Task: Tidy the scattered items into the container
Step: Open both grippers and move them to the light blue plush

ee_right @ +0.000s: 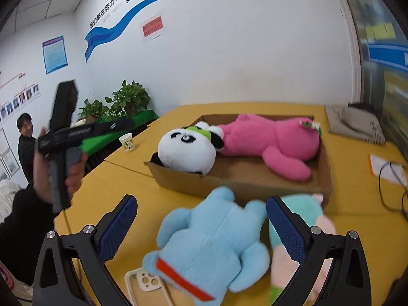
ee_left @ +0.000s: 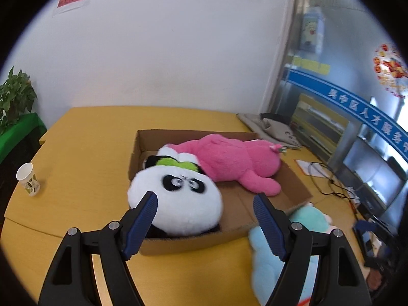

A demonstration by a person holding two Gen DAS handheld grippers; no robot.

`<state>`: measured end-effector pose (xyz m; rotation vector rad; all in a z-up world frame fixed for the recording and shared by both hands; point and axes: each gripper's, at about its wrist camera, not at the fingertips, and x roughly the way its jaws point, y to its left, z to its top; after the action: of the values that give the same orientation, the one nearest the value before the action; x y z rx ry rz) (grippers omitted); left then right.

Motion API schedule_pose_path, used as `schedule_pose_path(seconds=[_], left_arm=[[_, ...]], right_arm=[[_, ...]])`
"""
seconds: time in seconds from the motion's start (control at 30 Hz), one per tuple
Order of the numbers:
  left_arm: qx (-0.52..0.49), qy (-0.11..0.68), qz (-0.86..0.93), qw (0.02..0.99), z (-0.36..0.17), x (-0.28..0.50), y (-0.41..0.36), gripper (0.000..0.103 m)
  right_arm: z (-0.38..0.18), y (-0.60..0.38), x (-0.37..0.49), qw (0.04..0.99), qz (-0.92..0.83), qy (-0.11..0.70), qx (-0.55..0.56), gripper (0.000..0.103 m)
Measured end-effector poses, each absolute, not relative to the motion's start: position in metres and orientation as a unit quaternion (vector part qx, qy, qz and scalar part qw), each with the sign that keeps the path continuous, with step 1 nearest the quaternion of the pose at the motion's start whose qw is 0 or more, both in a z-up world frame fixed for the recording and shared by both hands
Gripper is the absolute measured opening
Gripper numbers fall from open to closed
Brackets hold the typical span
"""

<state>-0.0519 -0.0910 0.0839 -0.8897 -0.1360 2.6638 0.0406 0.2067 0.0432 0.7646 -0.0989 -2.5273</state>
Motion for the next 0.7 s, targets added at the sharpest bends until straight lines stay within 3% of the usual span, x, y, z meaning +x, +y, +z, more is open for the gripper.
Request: schedule_pose_path(seconds=[0.17,0.27,0.57,0.7], left_arm=[[-0.386,-0.075,0.903,0.171,0.024,-0.128,-0.099,0.076],[-0.396,-0.037,0.904,0.155,-0.003,-0.136,-0.087,0.079],[-0.393,-0.116,0.897,0.168,-0.002,-0.105,-0.112,0.080],[-0.371,-0.090,0.909,0.170,0.010,-0.052,-0.096,0.080]], right_arm=[[0.022,0.215,0.047,0.225,-0.927,-0.045,0.297,0.103],[0.011,0.222,0.042,0.226,-0.921,-0.078,0.309,0.103],[-0.001,0.210,0.020,0.214,-0.916,-0.108,0.321,0.103],[0.001,0.202,0.026,0.200,-0.923,-0.067,0.323,0.103]])
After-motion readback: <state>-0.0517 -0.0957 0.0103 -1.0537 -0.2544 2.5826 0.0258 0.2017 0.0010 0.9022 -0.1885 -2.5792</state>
